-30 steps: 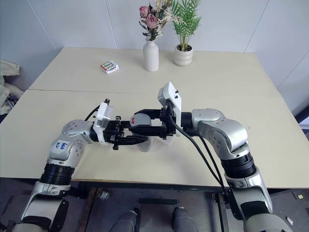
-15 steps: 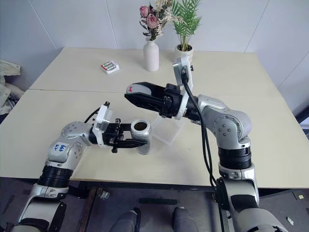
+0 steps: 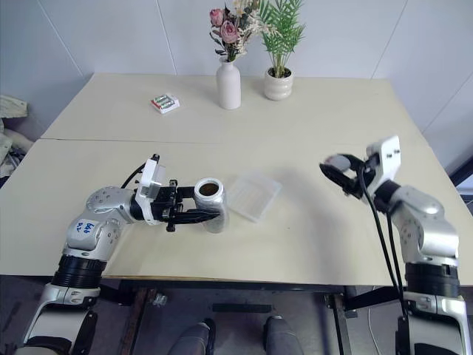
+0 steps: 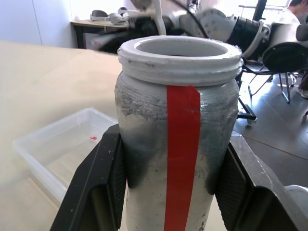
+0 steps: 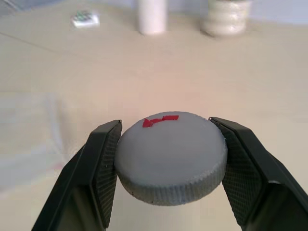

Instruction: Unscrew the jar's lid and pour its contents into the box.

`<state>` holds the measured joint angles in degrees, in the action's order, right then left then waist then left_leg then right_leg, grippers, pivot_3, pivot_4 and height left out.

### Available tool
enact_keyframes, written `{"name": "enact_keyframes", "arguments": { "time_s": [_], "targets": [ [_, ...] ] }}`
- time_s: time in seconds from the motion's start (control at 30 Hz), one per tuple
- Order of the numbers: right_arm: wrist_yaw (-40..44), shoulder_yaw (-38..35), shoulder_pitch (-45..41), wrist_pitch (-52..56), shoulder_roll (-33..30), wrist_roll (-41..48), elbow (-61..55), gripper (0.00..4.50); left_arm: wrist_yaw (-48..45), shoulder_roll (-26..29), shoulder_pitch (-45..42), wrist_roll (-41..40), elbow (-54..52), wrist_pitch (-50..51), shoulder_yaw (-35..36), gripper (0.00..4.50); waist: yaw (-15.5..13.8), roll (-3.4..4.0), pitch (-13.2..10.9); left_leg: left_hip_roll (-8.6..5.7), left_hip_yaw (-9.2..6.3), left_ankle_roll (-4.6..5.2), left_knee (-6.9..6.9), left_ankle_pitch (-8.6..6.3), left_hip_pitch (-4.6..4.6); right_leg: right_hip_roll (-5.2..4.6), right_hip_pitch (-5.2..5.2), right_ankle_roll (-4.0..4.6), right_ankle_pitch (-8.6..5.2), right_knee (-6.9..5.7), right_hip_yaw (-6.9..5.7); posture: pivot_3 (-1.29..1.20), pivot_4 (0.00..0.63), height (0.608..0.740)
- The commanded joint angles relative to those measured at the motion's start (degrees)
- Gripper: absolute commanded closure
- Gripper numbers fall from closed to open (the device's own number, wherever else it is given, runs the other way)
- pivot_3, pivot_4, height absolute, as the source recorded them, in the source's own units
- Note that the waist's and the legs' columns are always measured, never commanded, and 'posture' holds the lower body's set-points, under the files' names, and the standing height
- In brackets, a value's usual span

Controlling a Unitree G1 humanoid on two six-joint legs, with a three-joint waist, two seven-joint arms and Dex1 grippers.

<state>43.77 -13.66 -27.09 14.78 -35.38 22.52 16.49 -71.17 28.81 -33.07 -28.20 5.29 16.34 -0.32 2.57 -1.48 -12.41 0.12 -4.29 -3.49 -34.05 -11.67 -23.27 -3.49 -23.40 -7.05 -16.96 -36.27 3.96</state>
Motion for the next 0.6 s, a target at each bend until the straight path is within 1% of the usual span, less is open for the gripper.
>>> {"name": "enact_keyframes", "arguments": {
  "time_s": [0.03, 0.17, 0.3, 0.37, 0.43, 0.5, 0.6],
  "targets": [
    [-1.90, -0.33, -0.63, -8.47, 3.32, -2.32, 5.68, 1.87, 0.58, -0.39, -0.94, -0.80, -0.38, -0.87, 1.13, 2.46, 0.47, 0.00, 0.00, 0.00, 0.04, 0.01, -0.01, 0.01, 0.05, 0.00, 0.01, -0.01, 0.00, -0.04, 0.05, 0.00, 0.150, 0.740],
    [-4.81, -0.50, -3.76, -14.44, 7.18, -4.46, 15.30, 1.87, 0.93, -0.51, -1.42, -0.82, -0.52, -0.56, 1.23, 2.46, 0.81, 0.00, 0.00, -0.04, 0.19, 0.09, -0.10, 0.10, 0.09, 0.01, 0.03, -0.11, 0.08, -0.06, 0.28, 0.00, 0.150, 0.740],
    [-4.67, -0.42, -5.68, -15.96, 8.24, -5.05, 19.89, 1.87, 1.38, -0.14, -1.56, -1.15, -1.23, -0.07, 1.86, 2.46, 0.70, 0.00, 0.00, -0.10, 0.21, 0.13, -0.13, 0.17, 0.09, -0.01, 0.03, -0.18, 0.12, -0.06, 0.40, 0.00, 0.150, 0.740],
    [-4.76, -0.85, -6.27, -15.72, 8.28, -4.76, 20.86, 1.20, 1.64, 0.07, -1.50, -1.35, -1.59, 0.18, 2.16, 2.46, 0.66, 0.00, 0.00, -0.11, 0.21, 0.13, -0.14, 0.16, 0.09, -0.01, 0.03, -0.20, 0.13, -0.06, 0.42, 0.00, 0.150, 0.740],
    [-4.66, -1.33, -6.61, -15.02, 8.27, -4.19, 21.41, 0.67, 1.74, 0.24, -1.41, -1.46, -1.83, 0.34, 2.26, 2.46, 0.62, 0.00, 0.00, -0.11, 0.20, 0.13, -0.13, 0.16, 0.09, 0.00, 0.03, -0.22, 0.14, -0.10, 0.42, 0.00, 0.150, 0.740],
    [-4.08, -1.73, -6.25, -15.07, 7.65, -3.95, 20.96, 0.03, 2.07, 0.49, -1.23, -1.56, -2.24, 0.64, 2.57, 2.46, 0.65, 0.00, 0.00, -0.11, 0.20, 0.13, -0.12, 0.16, 0.08, 0.00, 0.03, -0.22, 0.14, -0.11, 0.44, 0.00, 0.150, 0.740],
    [-2.74, -2.27, -5.20, -14.64, 6.80, -3.11, 18.46, 0.03, 2.47, 0.69, -1.15, -1.67, -2.68, 1.13, 2.99, 2.46, 0.66, 0.00, 0.00, -0.12, 0.20, 0.13, -0.11, 0.16, 0.08, 0.00, 0.02, -0.23, 0.15, -0.12, 0.47, 0.00, 0.150, 0.740]
  ]
}}
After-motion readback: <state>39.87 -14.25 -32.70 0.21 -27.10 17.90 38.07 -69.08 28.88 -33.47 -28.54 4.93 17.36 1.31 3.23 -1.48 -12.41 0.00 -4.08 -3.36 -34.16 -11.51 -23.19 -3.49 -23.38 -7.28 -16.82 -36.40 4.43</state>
